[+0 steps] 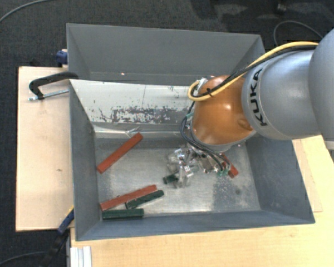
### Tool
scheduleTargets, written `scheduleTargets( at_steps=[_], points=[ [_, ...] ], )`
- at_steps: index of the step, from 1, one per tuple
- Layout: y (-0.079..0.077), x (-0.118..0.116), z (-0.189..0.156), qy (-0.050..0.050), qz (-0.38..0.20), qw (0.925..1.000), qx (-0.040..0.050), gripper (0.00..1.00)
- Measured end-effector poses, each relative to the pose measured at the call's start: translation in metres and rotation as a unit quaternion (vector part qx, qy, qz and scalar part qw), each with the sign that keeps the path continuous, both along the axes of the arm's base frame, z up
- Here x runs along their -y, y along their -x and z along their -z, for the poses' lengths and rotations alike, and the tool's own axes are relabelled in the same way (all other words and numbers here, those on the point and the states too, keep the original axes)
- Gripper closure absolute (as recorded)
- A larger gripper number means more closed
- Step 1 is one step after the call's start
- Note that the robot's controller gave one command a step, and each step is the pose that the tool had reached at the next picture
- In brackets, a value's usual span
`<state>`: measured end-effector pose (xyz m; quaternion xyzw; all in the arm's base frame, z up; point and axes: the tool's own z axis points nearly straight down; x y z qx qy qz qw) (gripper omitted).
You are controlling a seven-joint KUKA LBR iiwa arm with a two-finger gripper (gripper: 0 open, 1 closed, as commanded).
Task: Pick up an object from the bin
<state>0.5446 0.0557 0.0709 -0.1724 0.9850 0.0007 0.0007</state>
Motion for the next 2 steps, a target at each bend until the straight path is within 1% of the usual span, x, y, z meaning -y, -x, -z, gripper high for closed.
scheduleTargets(
  at_steps=[1, 2],
  points=[
    [0.016, -0.018, -0.189, -0.001, -0.022, 0.9997, 0.0068, 1.00],
    [-0.018, -0.089, -0.186, -0.002, -0.026, 0.9996, 0.0042, 1.00]
  ],
)
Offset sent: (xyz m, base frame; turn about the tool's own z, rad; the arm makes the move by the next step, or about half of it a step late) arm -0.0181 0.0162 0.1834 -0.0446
